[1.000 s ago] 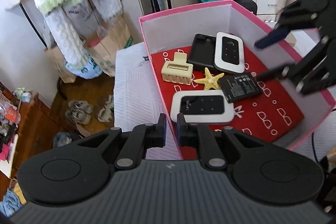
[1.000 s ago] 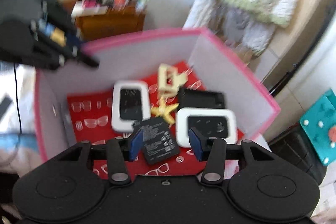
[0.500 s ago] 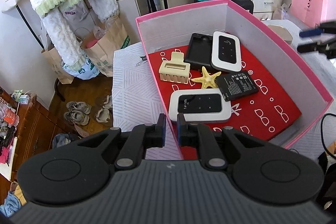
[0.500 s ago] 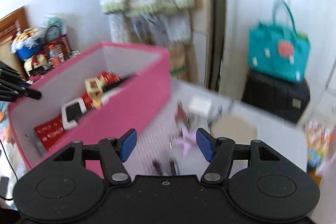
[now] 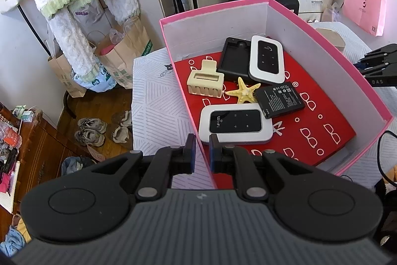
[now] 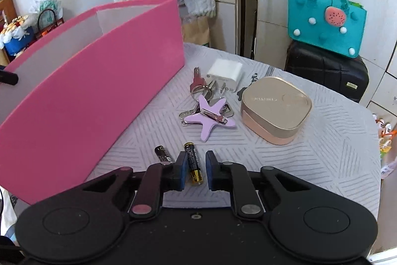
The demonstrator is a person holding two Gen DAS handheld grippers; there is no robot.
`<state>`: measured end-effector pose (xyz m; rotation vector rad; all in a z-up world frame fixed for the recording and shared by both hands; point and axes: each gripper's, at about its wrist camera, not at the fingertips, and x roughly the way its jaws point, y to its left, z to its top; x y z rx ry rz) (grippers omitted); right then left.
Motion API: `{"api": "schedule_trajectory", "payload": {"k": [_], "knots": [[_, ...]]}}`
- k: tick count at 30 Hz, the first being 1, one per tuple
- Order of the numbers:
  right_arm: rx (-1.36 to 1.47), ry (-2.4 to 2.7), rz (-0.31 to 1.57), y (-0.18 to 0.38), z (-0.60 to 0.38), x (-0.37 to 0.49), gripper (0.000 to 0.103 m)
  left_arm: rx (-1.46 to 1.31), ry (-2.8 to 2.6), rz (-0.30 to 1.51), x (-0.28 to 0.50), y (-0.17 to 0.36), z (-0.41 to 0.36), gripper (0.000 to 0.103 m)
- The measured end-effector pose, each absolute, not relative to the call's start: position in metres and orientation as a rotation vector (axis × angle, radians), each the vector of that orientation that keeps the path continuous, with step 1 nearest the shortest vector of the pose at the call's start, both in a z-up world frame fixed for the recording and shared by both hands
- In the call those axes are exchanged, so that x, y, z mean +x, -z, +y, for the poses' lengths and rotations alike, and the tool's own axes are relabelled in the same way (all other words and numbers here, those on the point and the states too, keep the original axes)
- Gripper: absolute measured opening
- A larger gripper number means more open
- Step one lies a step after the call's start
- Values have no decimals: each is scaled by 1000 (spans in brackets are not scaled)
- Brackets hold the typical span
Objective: Organize rigid objects
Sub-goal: 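Move the right gripper over the two gold-tipped AA batteries, then grasp one AA battery with the right gripper, then carry the AA battery into the pink box and release it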
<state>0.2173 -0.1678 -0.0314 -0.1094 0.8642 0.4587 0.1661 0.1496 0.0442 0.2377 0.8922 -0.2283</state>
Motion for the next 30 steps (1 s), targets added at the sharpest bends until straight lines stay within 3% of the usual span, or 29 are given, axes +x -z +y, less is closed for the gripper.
{"api": "schedule_trajectory", "payload": {"k": [8, 21, 30], "knots": [[-135, -441, 839, 22, -161, 221, 11, 235, 230, 893, 167, -44, 149, 9], [-95, -699, 591, -78, -109, 192, 12, 231, 231, 893, 167, -44, 149, 9], [-290, -700, 675, -56, -47, 206, 12, 225, 232, 893, 167, -44, 148, 9]]}}
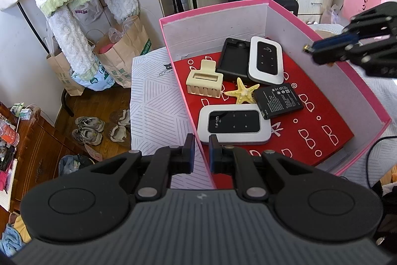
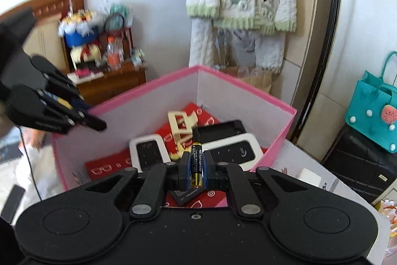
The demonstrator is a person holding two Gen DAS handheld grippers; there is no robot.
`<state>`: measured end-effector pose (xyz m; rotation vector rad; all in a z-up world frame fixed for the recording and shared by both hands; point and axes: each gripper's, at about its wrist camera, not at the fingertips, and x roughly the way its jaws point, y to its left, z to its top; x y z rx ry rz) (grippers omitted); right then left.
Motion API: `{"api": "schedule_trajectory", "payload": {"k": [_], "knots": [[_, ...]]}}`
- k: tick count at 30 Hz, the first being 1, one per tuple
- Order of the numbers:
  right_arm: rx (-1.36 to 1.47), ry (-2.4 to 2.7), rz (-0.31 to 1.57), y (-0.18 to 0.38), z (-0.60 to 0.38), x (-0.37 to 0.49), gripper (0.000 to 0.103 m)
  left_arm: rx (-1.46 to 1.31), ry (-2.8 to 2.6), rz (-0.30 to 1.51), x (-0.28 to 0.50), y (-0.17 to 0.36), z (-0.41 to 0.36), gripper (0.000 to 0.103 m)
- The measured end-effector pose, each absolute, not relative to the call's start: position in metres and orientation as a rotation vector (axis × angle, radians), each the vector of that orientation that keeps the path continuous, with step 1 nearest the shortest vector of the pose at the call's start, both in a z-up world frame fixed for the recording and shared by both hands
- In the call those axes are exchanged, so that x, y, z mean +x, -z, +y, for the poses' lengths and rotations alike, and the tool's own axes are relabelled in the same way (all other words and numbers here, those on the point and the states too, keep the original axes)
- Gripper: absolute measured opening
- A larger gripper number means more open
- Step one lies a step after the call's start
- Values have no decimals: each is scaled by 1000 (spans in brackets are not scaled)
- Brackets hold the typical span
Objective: Organize rigid objects
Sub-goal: 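Carry the AA battery into the pink box and release it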
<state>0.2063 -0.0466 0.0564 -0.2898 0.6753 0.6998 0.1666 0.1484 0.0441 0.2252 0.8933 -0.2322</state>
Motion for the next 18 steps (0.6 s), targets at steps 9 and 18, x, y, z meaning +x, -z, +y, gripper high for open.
{"api": "schedule_trajectory", "payload": {"k": [9, 18], "knots": [[-228, -644, 649, -66, -57, 201, 13, 222, 243, 892, 166, -44, 149, 9], [-112, -507, 655, -63, -110, 197, 24, 220, 254, 886, 166, -45, 150, 10]]}}
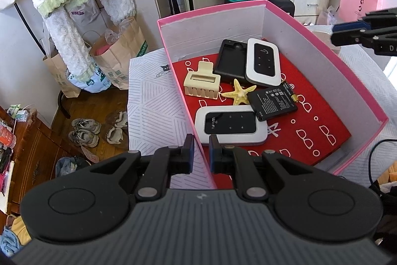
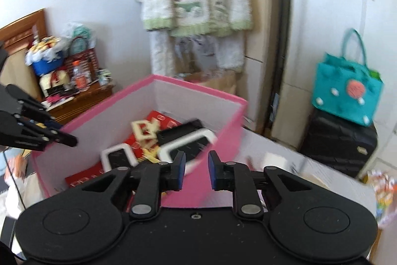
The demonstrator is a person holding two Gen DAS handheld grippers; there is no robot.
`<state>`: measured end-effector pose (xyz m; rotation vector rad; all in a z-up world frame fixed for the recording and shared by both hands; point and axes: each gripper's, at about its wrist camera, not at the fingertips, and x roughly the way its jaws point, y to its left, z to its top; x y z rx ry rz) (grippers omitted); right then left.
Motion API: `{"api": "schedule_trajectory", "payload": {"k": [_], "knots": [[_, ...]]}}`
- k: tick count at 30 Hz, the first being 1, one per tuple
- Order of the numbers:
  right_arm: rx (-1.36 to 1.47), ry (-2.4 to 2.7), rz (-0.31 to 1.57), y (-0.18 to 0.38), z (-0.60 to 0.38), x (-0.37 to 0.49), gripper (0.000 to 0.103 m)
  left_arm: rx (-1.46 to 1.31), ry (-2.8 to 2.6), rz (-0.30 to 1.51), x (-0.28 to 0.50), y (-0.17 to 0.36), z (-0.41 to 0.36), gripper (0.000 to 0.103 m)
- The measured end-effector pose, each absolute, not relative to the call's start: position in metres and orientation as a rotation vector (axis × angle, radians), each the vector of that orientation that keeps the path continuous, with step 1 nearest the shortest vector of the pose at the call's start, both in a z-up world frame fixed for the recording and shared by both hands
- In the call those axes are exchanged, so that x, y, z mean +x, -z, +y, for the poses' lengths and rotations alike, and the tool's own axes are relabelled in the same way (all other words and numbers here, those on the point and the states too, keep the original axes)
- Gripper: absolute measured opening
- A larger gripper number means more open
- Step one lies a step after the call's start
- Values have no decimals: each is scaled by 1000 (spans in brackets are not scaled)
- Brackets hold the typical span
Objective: Organize rigid objects
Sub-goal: 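Move the right gripper back over the remaining AA battery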
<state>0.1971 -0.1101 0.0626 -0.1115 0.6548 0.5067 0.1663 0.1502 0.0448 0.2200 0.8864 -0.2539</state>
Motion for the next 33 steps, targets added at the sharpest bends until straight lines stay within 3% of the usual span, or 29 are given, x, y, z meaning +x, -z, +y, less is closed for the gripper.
{"api": "schedule_trajectory", "payload": {"k": [10, 18, 19, 21, 27, 33], "knots": [[-101, -509, 825, 4, -151, 194, 27, 219, 256, 886, 166, -45, 150, 10], [-148, -491, 859, 34, -151, 201, 27, 224, 256, 891, 167, -45, 149, 10], [-167, -492, 851, 34, -150, 200, 27, 223, 256, 892, 167, -45, 149, 10], [-221, -505, 867, 31, -144, 196, 11, 223, 257, 893, 168, -45, 149, 10], [-172, -473, 886, 19, -143, 191, 11, 225, 257, 892, 167, -44, 150, 10], [-108, -472, 778, -26, -149, 185, 11, 223, 259, 893, 168, -45, 150, 10]]}}
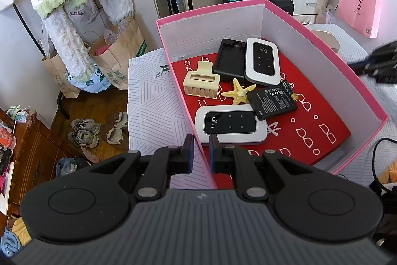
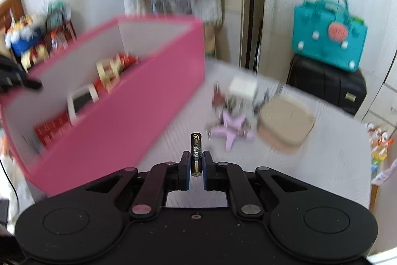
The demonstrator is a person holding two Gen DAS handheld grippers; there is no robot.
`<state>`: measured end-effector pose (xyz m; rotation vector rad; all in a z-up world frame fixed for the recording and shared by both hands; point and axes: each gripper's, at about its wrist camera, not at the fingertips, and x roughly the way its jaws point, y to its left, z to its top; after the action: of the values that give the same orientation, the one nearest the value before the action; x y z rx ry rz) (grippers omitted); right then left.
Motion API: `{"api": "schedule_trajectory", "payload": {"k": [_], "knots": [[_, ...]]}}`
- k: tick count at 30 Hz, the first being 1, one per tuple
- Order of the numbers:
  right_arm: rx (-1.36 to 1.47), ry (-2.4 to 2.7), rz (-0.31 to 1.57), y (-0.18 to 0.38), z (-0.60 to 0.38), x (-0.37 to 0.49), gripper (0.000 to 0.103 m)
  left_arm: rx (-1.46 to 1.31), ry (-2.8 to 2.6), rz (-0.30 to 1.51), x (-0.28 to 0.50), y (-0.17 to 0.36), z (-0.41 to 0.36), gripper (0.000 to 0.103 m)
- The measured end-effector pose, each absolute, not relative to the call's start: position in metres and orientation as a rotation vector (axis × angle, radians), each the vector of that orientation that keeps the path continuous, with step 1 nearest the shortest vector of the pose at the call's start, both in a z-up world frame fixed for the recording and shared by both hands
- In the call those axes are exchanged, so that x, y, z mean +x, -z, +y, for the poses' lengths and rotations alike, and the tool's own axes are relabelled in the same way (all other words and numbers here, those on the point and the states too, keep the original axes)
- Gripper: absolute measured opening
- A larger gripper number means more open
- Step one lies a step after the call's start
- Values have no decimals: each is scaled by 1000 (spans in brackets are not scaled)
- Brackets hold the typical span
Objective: Organize rigid objects
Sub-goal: 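Move the right gripper back over the remaining AA battery, then carry the AA battery into the pink box and release it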
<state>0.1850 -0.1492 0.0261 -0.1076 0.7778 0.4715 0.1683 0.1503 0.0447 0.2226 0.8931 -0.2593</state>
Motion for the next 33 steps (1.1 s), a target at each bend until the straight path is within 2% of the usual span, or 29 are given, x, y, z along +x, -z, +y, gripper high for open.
{"api": "schedule_trajectory", "payload": {"k": [5, 8, 16, 23, 28, 31, 33], "knots": [[-106, -596, 662, -78, -133, 174, 11, 230, 260, 895, 168, -45, 150, 10], [-102, -750, 660, -94, -110, 171, 11, 232, 259, 895, 168, -45, 151, 10], [-300, -941, 824, -68, -29, 184, 11, 247, 254, 903, 168, -46, 148, 10], [-453, -921, 951, -34, -3, 204, 12, 212, 254, 904, 168, -47, 152, 10], [-417, -866, 908, -38, -14, 207, 15, 208, 254, 903, 167, -47, 152, 10], [-348, -827, 875, -49, -31, 208, 22, 212, 257, 904, 168, -47, 152, 10], [-322, -792, 849, -57, -45, 206, 24, 211, 257, 904, 167, -47, 152, 10]]}}
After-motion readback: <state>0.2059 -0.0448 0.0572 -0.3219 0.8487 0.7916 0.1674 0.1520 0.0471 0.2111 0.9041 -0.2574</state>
